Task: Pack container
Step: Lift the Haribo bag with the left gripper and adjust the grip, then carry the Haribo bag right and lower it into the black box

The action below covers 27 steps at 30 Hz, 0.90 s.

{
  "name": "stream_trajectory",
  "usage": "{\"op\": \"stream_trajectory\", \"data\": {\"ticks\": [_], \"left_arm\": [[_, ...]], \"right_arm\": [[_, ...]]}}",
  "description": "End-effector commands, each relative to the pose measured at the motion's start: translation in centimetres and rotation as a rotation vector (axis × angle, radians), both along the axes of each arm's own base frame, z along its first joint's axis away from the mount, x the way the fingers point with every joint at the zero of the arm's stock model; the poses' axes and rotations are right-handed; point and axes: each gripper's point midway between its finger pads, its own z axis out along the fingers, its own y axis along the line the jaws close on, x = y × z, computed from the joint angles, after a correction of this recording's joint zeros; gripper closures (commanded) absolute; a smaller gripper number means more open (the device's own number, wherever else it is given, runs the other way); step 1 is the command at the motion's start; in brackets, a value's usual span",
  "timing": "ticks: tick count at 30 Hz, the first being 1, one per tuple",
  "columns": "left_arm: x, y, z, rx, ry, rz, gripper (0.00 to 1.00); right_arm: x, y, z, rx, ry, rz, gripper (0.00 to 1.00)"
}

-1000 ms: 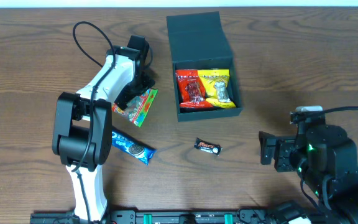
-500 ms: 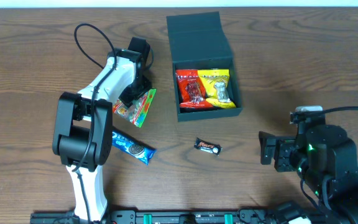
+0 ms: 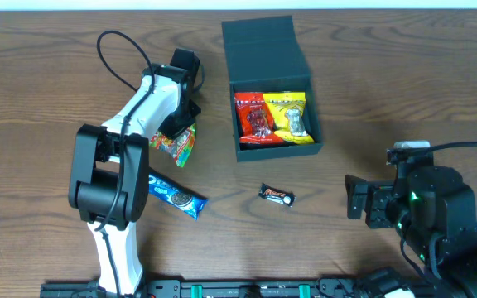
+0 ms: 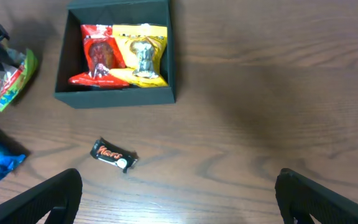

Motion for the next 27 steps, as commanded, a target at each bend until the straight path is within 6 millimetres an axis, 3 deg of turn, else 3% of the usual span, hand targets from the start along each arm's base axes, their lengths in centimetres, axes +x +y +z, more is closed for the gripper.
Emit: {"op": "stream_trajectory", "data": {"ticks": [1, 5, 9, 14, 17, 21, 27], "left_arm": [[-1.7, 0.5, -2.3, 0.019, 0.081, 0.005, 0.94], [-1.9, 0.6, -1.7, 0.019, 0.086, 0.004, 0.94], [-1.5, 0.5, 0.3, 0.015, 0.057, -0.016, 0.94], [0.0, -0.3, 4.9, -0.030, -0.054, -0.123, 0.95], [0.8, -1.7, 8.9, -0.096, -0.147, -0.257, 0.94], [0.9, -2.0, 13.4, -0.106, -0.199, -0.337, 0.95], [0.9, -5.3, 18.2, -0.137, -0.263, -0.531, 0.94]], "right_arm": [[0.0, -0.1, 0.1, 0.001, -0.004, -0.011, 0.01], [0.0, -0.1, 0.1, 0.001, -0.004, -0.011, 0.01], [0.0, -0.1, 0.1, 0.001, -0.004, -0.011, 0.01], [0.0, -0.1, 0.1, 0.001, -0.004, -0.011, 0.01], [0.0, -0.1, 0.1, 0.001, -0.004, -0.011, 0.01], [0.0, -0.1, 0.1, 0.001, -0.004, -0.011, 0.01], [0.0, -0.1, 0.1, 0.001, -0.004, -0.011, 0.01]]}}
